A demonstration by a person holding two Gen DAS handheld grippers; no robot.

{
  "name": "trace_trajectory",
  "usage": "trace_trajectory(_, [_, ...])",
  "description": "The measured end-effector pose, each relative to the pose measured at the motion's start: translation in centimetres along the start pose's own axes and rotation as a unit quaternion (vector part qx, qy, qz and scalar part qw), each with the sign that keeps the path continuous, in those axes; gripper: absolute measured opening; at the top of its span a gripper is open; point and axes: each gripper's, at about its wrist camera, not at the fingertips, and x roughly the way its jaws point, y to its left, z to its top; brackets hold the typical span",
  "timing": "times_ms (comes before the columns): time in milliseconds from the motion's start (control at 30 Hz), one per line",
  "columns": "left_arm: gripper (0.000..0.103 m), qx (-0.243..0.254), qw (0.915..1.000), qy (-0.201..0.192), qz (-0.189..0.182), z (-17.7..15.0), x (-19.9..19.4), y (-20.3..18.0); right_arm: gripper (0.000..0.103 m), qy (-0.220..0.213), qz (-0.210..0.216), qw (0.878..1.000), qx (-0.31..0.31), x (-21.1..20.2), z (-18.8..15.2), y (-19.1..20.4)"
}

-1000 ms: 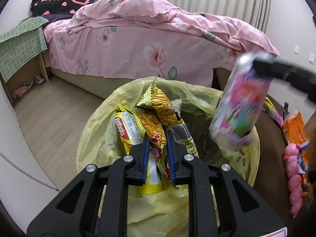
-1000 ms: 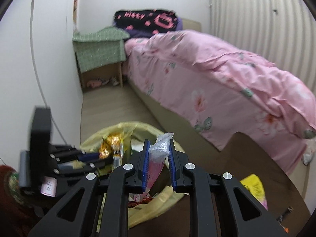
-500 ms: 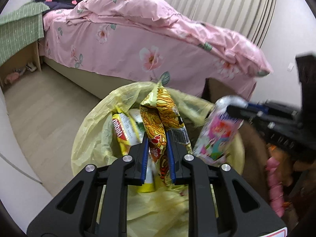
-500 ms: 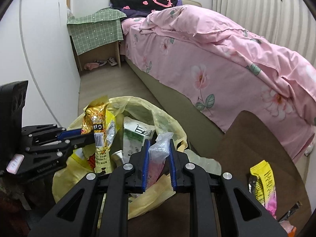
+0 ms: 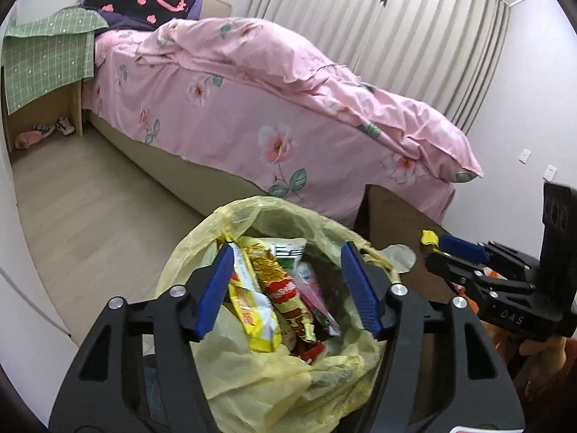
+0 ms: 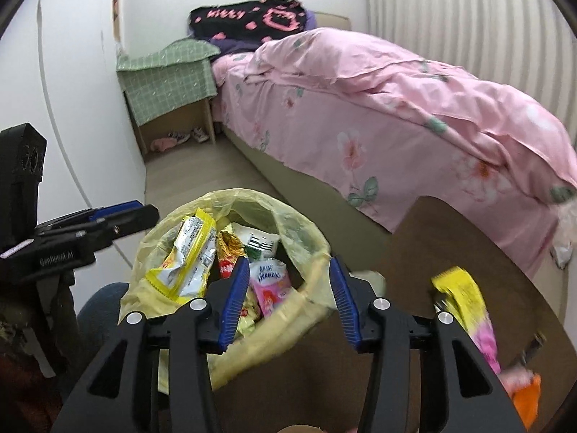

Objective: Collect trash
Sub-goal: 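Carry the gold wrapper and clear wrapper over the yellow bag and release both, then grasp the yellow-pink snack wrapper with the left gripper while the right grasps a small clear wrapper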

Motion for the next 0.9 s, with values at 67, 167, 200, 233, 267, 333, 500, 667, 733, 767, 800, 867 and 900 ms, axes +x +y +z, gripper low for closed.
trace_trajectory(67, [0.062, 0.012, 0.9999, -0.002, -0.008, 0.0, -0.6, -1.0, 0.044, -0.009, -0.01, 1.0, 0.017, -2.0, -1.0, -0.9])
trace_trajectory(167, [0.063, 0.033, 0.999, 0.002, -0.03, -0.4, -1.3, -3.1, 0.049, -0.024, -0.038, 0.998, 0.043, -5.5, -3.0, -2.5])
trace_trajectory(200, [0.063, 0.039, 0.9983, 0.007, -0.042, -0.7, -1.4, -3.9, 0.05, -0.03, -0.055, 0.997, 0.054, -7.1, -4.0, -3.3])
trace_trajectory(233, [0.063, 0.046, 0.9974, 0.012, -0.054, -1.0, -1.5, -4.7, 0.05, -0.033, -0.065, 0.995, 0.062, -8.1, -4.7, -3.8])
trace_trajectory(267, [0.063, 0.059, 0.9955, 0.021, -0.072, -1.5, -1.6, -6.1, 0.05, -0.036, -0.075, 0.994, 0.07, -9.0, -5.3, -4.3])
trace_trajectory(333, [0.063, 0.081, 0.9916, 0.034, -0.095, -2.4, -1.6, -8.1, 0.053, -0.046, -0.1, 0.989, 0.101, -11.5, -7.3, -5.8])
trace_trajectory(500, [0.065, 0.123, 0.9791, 0.068, -0.147, -4.5, -1.3, -12.8, 0.062, -0.071, -0.125, 0.98, 0.14, -15.5, -11.6, -8.2])
trace_trajectory(667, [0.073, 0.151, 0.9686, 0.064, -0.187, -4.7, -0.1, -16.6, 0.062, -0.037, -0.127, 0.982, 0.132, -16.5, -14.7, -8.5])
trace_trajectory(733, [0.083, 0.15, 0.963, 0.071, -0.212, -4.4, 1.3, -18.0, 0.062, -0.03, -0.143, 0.98, 0.132, -16.7, -15.9, -8.5])
trace_trajectory(767, [0.085, 0.154, 0.9588, 0.079, -0.225, -4.0, 2.6, -19.1, 0.062, -0.032, -0.148, 0.979, 0.134, -17.0, -16.5, -8.6])
trace_trajectory(800, [0.088, 0.163, 0.9564, 0.087, -0.226, -3.8, 3.6, -20.1, 0.062, -0.036, -0.152, 0.978, 0.14, -17.3, -16.9, -8.7])
trace_trajectory(867, [0.091, 0.18, 0.9531, 0.103, -0.221, -3.3, 6.2, -22.1, 0.062, -0.038, -0.155, 0.974, 0.16, -17.8, -17.8, -9.3])
trace_trajectory(900, [0.091, 0.181, 0.9525, 0.109, -0.219, -3.0, 7.6, -22.9, 0.062, -0.04, -0.155, 0.973, 0.167, -17.9, -18.1, -9.4])
